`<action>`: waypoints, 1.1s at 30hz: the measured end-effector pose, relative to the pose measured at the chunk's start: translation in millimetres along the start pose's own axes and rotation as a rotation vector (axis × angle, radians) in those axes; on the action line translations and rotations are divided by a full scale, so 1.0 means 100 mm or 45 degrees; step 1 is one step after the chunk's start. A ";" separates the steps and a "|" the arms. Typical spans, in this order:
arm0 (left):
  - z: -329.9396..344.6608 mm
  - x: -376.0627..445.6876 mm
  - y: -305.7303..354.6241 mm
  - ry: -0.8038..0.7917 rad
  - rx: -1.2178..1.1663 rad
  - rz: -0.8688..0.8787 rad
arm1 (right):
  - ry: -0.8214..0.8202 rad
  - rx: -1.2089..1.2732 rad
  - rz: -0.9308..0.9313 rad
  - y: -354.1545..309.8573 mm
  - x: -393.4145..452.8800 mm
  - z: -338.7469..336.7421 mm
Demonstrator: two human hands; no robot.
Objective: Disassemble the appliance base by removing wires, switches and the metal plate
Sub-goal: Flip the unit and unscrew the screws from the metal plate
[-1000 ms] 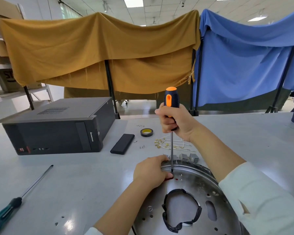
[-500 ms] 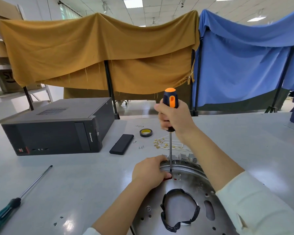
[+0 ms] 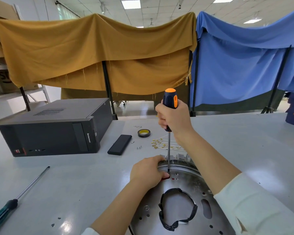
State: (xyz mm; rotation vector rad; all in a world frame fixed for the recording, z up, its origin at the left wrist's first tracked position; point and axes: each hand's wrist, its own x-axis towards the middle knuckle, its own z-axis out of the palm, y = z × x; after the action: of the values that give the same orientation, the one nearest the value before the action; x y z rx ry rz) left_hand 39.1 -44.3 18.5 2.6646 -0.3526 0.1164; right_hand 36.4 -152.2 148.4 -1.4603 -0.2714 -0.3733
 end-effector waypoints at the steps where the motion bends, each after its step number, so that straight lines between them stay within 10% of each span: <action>1: 0.00 0.01 0.00 0.000 0.000 0.002 | -0.187 0.091 0.077 -0.02 0.02 -0.03; 5: 0.00 0.01 -0.01 0.003 0.005 0.010 | -0.542 0.180 0.192 -0.10 0.07 -0.15; 11: 0.01 0.02 -0.01 0.004 -0.004 0.006 | 0.295 -0.337 -0.145 0.06 -0.03 0.00; 18: 0.01 0.02 -0.02 0.006 0.018 0.019 | -0.536 0.248 0.175 -0.05 0.07 -0.19; 27: 0.02 0.02 -0.02 0.022 -0.007 0.005 | 0.271 -0.205 -0.138 0.07 -0.01 -0.03; 33: 0.00 0.00 -0.02 0.006 -0.004 0.007 | -0.533 0.219 0.200 -0.04 0.11 -0.17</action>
State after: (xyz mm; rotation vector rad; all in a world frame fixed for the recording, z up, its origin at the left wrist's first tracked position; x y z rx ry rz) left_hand 40.0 -43.1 17.7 2.6602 -0.3585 0.1239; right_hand 44.0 -170.7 155.3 -1.3696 -0.5073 0.0865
